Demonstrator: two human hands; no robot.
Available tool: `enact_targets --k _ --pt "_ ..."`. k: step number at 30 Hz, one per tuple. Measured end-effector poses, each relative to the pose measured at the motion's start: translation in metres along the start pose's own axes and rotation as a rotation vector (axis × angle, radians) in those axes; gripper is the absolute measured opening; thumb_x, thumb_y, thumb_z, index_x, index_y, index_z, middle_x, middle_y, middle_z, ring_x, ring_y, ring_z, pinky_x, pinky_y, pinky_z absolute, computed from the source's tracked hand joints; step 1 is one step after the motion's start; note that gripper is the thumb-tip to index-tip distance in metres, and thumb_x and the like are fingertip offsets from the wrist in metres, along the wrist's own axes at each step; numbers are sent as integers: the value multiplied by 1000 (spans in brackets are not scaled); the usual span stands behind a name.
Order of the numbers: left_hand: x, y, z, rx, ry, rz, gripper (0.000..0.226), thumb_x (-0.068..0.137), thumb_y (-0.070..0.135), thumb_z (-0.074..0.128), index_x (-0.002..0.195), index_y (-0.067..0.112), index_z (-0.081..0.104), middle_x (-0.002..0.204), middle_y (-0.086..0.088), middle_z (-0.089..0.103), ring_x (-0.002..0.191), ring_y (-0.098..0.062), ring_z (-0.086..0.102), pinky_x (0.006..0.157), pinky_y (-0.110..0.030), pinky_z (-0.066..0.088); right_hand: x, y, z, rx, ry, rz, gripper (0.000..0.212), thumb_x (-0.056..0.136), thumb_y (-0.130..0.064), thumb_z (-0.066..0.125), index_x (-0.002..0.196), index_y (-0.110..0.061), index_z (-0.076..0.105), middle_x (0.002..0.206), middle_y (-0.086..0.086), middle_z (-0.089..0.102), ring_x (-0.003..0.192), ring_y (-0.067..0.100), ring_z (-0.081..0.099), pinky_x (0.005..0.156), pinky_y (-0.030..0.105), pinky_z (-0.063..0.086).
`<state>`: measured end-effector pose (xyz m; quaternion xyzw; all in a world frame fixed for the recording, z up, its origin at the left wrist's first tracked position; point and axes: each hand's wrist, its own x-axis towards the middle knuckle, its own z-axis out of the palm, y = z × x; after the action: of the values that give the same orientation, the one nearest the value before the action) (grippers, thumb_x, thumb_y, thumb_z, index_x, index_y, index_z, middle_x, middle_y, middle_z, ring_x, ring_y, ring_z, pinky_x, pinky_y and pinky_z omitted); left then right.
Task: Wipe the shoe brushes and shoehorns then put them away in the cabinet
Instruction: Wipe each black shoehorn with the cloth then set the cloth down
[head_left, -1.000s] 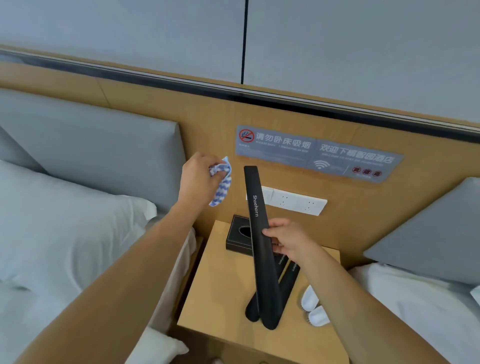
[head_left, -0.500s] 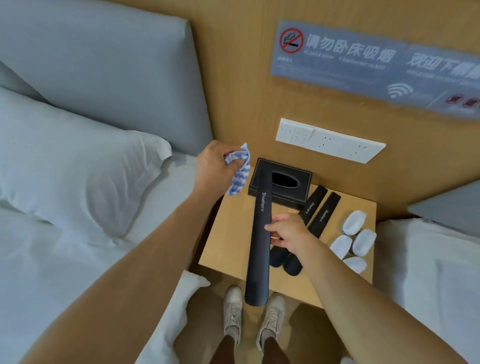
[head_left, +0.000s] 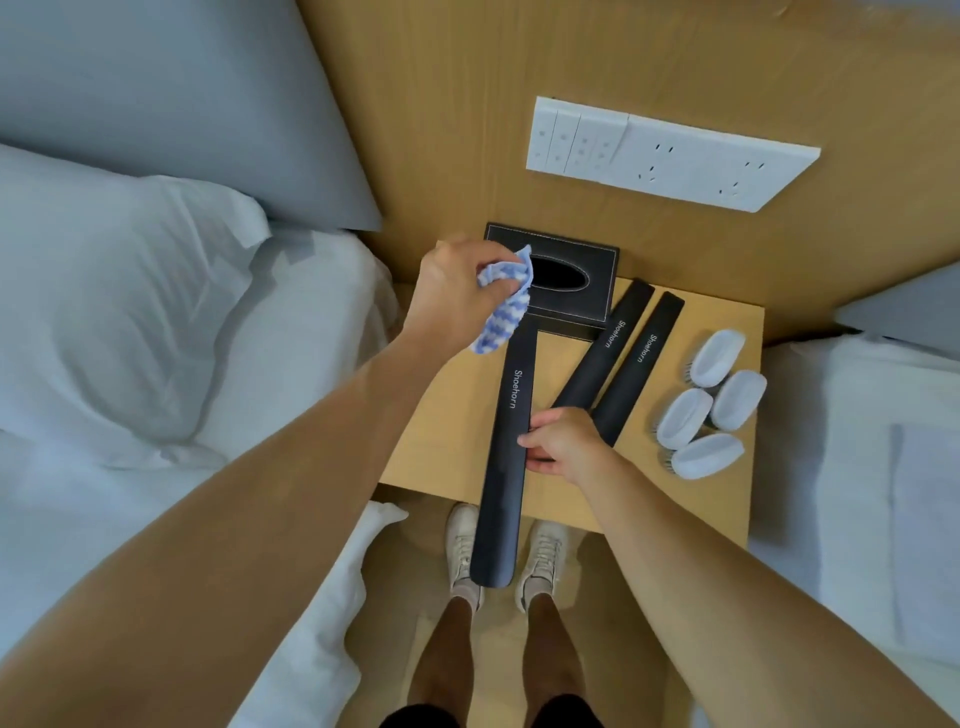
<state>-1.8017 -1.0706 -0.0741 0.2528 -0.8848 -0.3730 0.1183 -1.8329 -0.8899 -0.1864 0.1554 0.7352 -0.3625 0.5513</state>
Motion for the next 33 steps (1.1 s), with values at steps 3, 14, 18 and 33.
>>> enact_targets --k 3,14,18,33 --pt "1 -11 15 -34 -22 1 17 91 7 63 85 -7 71 80 -24 65 72 -23 56 64 -16 39 13 -1 0 1 23 11 29 82 12 71 97 -11 63 108 20 70 93 31 72 64 37 58" --pt "-23 -73 61 15 -82 -98 18 89 27 69 103 16 71 100 -3 66 84 -11 62 69 -3 42 53 7 9 -151 153 -54 23 83 14 69 83 -8 62 110 24 66 98 36 70 80 43 62" --pt "-33 -77 70 25 -90 -99 17 88 21 71 103 14 73 101 -8 66 85 -16 64 70 -7 44 59 12 12 -371 201 -177 9 84 5 73 92 2 68 100 23 70 86 34 73 77 44 63" --pt "-38 -69 79 -37 -116 -177 17 89 20 70 105 13 72 105 -5 65 90 -12 60 74 -7 42 60 25 -47 -353 585 -159 37 88 -18 68 115 -7 47 116 15 62 87 42 70 74 52 61"
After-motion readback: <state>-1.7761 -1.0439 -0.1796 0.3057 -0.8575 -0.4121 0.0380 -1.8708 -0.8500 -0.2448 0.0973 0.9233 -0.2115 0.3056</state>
